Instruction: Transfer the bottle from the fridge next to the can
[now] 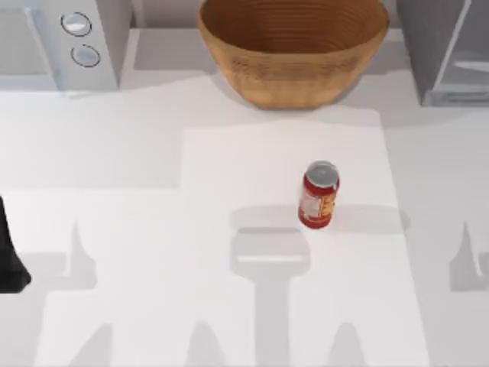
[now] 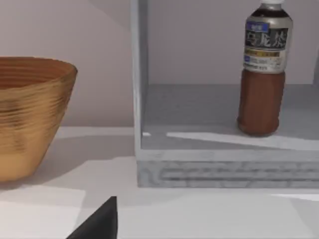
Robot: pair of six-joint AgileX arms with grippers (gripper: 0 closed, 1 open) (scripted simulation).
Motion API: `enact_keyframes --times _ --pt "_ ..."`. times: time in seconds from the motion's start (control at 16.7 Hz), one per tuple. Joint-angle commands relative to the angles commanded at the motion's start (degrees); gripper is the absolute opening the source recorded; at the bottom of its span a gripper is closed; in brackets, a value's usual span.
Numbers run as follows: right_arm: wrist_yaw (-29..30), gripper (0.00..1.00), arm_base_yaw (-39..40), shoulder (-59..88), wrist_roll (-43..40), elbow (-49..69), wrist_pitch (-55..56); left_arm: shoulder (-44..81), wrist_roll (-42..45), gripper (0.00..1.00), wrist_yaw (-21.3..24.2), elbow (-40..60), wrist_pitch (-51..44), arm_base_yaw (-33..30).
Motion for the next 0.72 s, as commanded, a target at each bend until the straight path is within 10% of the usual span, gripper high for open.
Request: enact_keyframes --times 0.72 --pt "-3.83 1.00 -4.81 33.13 0.27 19.60 20.14 0.00 0.00 1.00 0.00 0.00 0.00 0.00"
